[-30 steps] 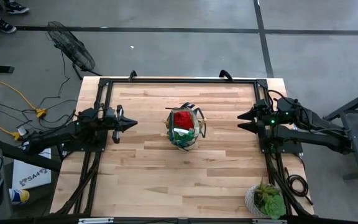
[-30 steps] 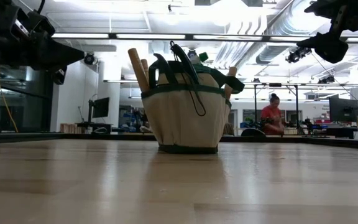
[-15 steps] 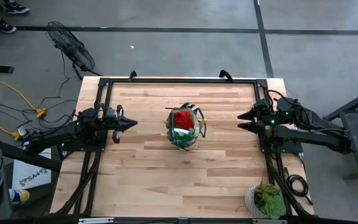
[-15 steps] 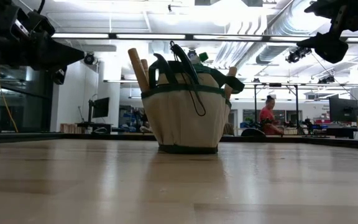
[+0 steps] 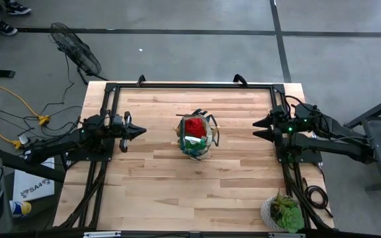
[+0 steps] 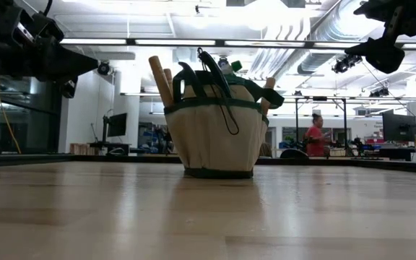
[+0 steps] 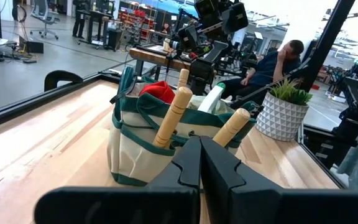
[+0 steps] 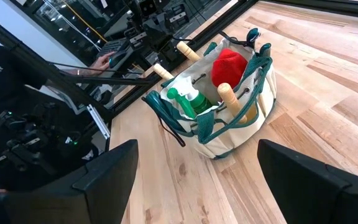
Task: Pick & Place Garden tools in Gardening bag
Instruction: Return to Home Position
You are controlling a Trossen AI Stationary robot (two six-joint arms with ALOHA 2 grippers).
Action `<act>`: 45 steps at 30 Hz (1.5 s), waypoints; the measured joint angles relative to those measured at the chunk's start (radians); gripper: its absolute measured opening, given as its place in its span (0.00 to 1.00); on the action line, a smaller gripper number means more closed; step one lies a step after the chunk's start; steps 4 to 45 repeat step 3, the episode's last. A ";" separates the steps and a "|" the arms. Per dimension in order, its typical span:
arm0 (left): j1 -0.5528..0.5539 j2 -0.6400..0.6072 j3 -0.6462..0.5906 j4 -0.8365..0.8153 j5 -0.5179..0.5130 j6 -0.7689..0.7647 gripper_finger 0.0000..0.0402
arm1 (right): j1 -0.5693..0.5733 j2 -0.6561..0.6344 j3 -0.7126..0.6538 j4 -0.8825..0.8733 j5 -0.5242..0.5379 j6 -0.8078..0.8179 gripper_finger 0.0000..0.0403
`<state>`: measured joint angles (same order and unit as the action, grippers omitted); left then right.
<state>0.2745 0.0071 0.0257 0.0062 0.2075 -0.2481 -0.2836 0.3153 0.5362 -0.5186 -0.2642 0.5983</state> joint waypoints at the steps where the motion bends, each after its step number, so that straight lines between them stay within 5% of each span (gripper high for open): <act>1: 0.000 0.000 0.000 0.000 0.000 0.000 0.00 | 0.000 0.000 0.000 0.000 0.000 0.000 0.80; 45: 0.000 0.000 0.000 0.000 0.000 0.000 0.00 | 0.000 0.000 0.000 0.000 0.000 0.000 0.80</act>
